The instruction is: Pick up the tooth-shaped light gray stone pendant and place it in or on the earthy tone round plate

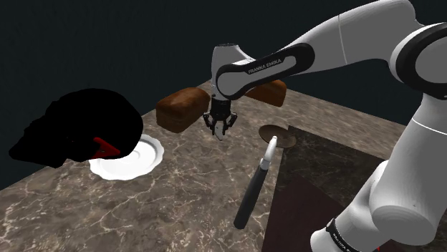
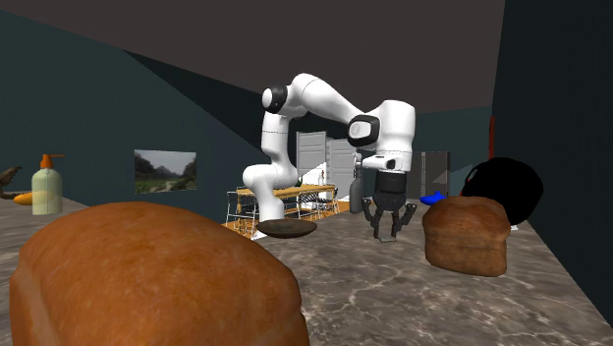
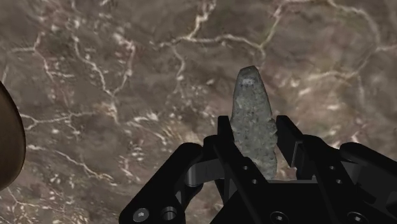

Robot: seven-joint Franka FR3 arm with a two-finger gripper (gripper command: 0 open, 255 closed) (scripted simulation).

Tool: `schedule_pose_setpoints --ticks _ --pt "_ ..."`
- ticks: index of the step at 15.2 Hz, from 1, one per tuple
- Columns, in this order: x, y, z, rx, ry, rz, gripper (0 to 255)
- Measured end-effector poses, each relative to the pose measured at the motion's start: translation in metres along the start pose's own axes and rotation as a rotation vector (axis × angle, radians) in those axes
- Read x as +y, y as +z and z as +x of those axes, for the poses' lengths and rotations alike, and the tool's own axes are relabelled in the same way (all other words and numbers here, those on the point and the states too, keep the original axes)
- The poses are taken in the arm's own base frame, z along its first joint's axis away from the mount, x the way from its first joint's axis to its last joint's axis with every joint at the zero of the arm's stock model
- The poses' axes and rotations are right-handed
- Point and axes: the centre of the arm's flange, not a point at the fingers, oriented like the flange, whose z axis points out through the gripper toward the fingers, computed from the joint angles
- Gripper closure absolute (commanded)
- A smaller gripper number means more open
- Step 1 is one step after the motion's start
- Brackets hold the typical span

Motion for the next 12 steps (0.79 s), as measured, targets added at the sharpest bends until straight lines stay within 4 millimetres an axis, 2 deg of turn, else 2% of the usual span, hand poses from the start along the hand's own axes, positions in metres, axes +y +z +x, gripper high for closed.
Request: schedule_pose_setpoints --ticks 4,12 --pt "0.003 -0.007 0.001 -0.004 0.002 -0.005 255" --pt "0.007 -0.049 -0.001 -0.005 0.002 -0.006 255"
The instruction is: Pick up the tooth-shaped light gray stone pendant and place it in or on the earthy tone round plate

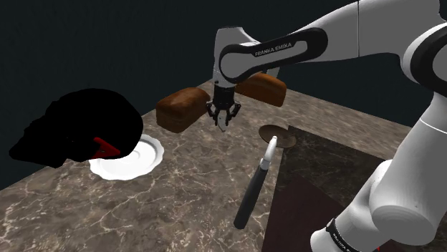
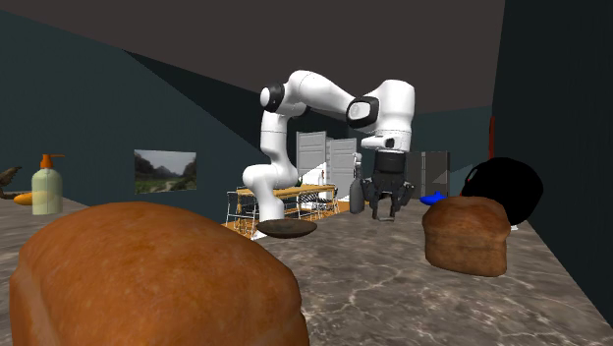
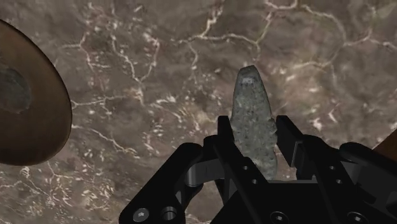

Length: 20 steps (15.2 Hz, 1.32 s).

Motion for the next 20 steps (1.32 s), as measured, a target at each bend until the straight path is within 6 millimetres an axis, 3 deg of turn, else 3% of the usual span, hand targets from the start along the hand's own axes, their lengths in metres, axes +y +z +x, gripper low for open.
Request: schedule_pose_setpoints --ticks 9,13,20 --pt "0.004 -0.045 0.0 0.0 0.0 0.0 255" --pt "0.044 -0.047 -0.001 0.0 0.001 0.0 255" --pt "0.135 -0.047 -0.003 0.0 0.001 -0.001 255"
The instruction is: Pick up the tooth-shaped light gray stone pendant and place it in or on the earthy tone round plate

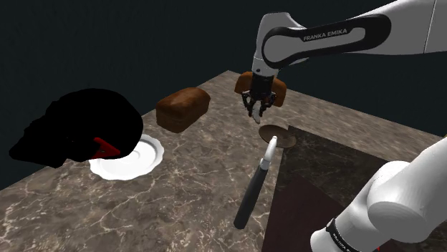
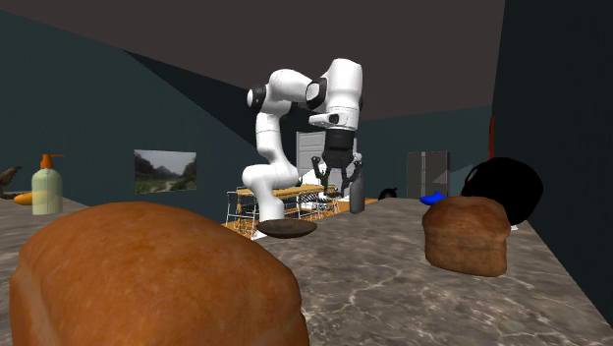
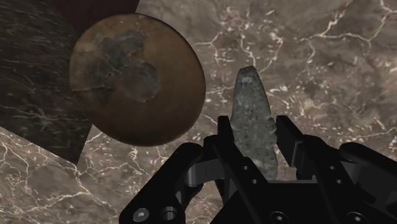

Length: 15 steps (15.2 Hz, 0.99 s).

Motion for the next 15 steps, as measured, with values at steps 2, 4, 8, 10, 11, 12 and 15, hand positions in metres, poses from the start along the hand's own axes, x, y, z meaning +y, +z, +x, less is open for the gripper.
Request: schedule_pose_setpoints --ticks 2,4,8,10,11,12,15 --pt "0.028 0.002 0.0 0.0 0.0 0.0 255" --pt "0.054 0.005 -0.003 0.0 0.001 0.0 255" --pt "0.108 0.005 -0.006 0.0 0.001 0.0 255" --pt "0.122 0.01 -0.005 0.0 0.0 0.001 255" --pt "0.124 0.015 -0.005 0.0 0.0 0.001 255" --pt "0.125 0.02 -0.005 -0.001 0.0 0.0 255" --pt "0.125 0.036 -0.005 -0.001 -0.001 0.0 255"
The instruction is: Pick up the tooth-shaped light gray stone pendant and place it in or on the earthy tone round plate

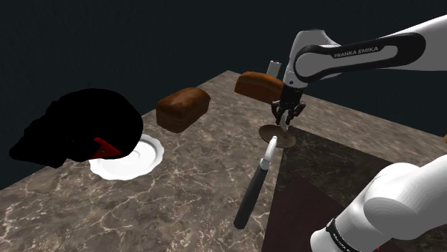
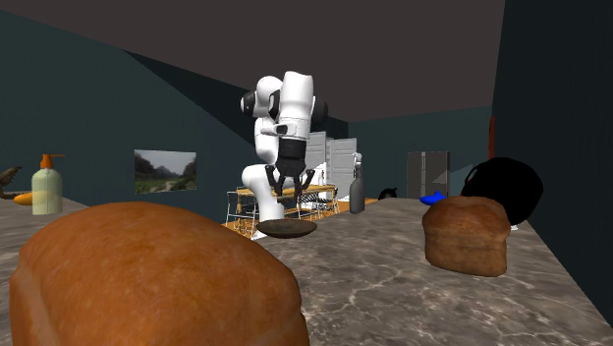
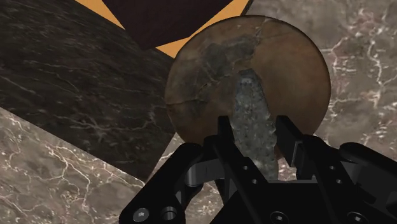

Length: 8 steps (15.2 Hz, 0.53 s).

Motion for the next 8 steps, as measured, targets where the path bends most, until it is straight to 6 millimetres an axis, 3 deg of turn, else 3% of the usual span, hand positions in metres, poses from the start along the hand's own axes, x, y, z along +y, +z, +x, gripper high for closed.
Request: schedule_pose_setpoints --ticks 8 --pt "-0.005 0.041 0.0 0.0 0.0 0.0 255"
